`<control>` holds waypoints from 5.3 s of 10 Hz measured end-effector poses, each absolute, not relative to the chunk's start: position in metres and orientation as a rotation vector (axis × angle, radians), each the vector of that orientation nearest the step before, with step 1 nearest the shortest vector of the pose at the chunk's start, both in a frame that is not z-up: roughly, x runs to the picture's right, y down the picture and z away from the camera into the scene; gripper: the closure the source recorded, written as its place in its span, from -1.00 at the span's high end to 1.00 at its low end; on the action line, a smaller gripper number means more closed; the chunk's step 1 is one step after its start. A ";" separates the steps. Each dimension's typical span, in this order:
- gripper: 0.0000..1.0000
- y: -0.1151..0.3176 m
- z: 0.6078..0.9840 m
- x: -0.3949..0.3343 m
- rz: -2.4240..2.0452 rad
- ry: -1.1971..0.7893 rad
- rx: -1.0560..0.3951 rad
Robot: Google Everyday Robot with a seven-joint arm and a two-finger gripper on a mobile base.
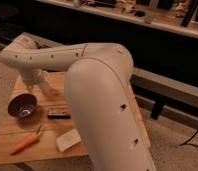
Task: Place the ceramic cup in the ceramic bowl
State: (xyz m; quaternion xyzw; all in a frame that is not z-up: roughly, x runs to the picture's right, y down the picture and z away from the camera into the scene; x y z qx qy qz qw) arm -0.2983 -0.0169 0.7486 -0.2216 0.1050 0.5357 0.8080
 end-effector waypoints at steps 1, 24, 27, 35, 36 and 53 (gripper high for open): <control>0.30 -0.032 0.757 -0.300 1.155 0.221 -0.450; -0.83 -0.074 0.868 -0.282 1.204 0.335 -0.621; -1.00 -0.079 0.862 -0.282 1.187 0.324 -0.641; -1.00 -0.086 0.780 -0.305 1.049 0.254 -0.726; -1.00 -0.082 0.769 -0.307 1.027 0.248 -0.741; -1.00 -0.001 0.743 -0.382 0.876 0.053 -0.955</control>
